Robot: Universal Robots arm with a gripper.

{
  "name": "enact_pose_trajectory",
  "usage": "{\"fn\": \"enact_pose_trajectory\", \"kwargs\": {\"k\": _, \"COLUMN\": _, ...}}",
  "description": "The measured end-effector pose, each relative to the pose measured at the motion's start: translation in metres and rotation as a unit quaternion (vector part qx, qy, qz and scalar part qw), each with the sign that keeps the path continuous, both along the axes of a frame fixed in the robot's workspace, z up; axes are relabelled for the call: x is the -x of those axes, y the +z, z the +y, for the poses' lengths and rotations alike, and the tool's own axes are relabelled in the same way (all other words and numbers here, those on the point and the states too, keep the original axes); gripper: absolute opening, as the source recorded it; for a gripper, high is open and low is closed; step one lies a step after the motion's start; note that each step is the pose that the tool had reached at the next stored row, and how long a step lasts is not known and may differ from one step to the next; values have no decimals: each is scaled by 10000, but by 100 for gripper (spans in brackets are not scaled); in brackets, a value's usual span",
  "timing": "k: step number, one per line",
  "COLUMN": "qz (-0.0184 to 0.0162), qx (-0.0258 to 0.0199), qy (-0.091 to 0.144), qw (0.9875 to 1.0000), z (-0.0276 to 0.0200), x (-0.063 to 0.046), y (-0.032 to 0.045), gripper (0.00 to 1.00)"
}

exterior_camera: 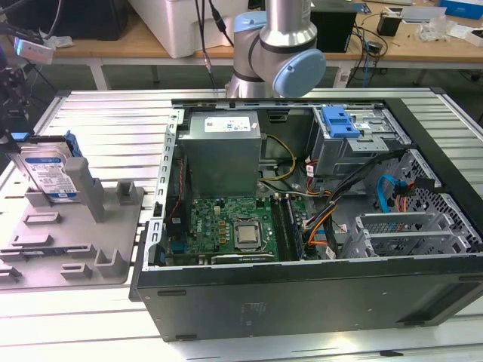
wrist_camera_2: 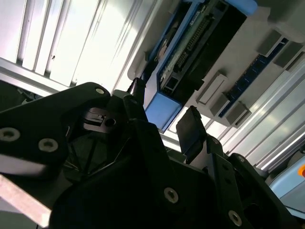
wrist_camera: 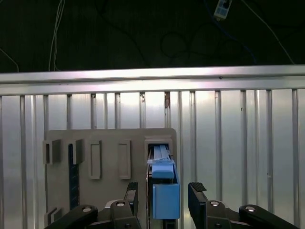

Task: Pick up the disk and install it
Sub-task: 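Pick up the disk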

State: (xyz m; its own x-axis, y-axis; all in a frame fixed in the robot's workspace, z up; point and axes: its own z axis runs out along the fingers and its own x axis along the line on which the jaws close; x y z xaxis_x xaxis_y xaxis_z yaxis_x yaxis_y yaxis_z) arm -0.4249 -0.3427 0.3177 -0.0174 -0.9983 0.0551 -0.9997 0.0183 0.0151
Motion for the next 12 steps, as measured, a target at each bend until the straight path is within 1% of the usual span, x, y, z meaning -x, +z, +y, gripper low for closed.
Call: {"fn": "enact_pose_trajectory", "kwargs": {"k": 12, "qz": -23, "qx": 0, "qy": 0, "qw": 10000, "z": 0, "x": 15, "y": -83, "gripper": 54}}
